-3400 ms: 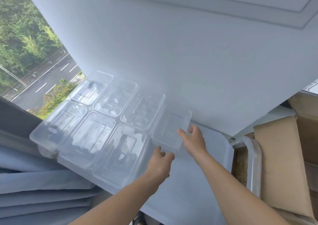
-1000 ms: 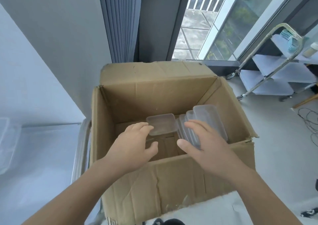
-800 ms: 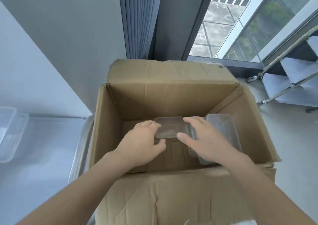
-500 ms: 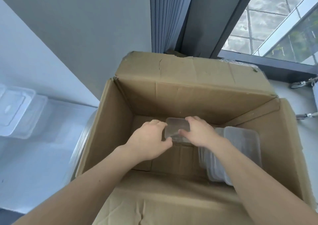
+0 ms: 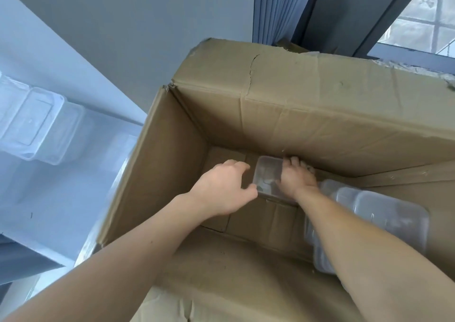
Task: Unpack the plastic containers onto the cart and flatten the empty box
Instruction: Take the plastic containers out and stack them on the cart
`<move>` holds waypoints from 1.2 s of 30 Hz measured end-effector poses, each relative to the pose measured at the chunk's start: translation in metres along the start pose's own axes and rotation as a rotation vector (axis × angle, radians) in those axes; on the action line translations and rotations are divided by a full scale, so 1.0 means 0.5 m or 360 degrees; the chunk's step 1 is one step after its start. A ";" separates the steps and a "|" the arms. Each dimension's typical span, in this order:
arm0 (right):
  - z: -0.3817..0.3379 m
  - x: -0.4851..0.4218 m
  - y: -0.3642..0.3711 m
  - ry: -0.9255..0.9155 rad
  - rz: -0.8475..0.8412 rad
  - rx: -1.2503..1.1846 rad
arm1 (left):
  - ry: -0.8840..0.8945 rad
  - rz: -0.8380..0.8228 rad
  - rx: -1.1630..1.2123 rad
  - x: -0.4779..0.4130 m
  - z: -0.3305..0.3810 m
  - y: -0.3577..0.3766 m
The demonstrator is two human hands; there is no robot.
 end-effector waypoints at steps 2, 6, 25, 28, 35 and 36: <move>0.002 -0.003 0.007 0.0013 0.0043 0.0056 | 0.0000 -0.0014 0.0002 -0.004 -0.004 0.005; -0.002 -0.002 0.012 0.0021 0.0032 0.0156 | 0.0008 -0.0030 -0.0005 -0.013 -0.004 0.008; -0.101 0.234 -0.199 0.0046 0.0415 -0.1729 | -0.0108 0.0185 0.0374 0.081 -0.072 -0.083; -0.109 0.312 -0.229 -0.0018 0.0471 -0.2132 | -0.0055 0.0094 0.0791 0.106 -0.072 -0.091; -0.094 0.448 -0.268 0.0083 0.0765 -0.2302 | 0.0234 -0.0267 0.1503 0.177 0.017 -0.074; -0.085 0.463 -0.268 0.0113 0.0796 -0.2287 | 0.0275 -0.0257 0.1525 0.178 0.027 -0.070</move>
Point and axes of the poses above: each hand's wrist, its own x-axis away from the middle knuckle, its own y-axis out of the palm, z = x × y, the point moved 7 cm from there along -x, towards the middle knuckle, and after that the axes turned 5 degrees about -y, right-handed, at the moved point
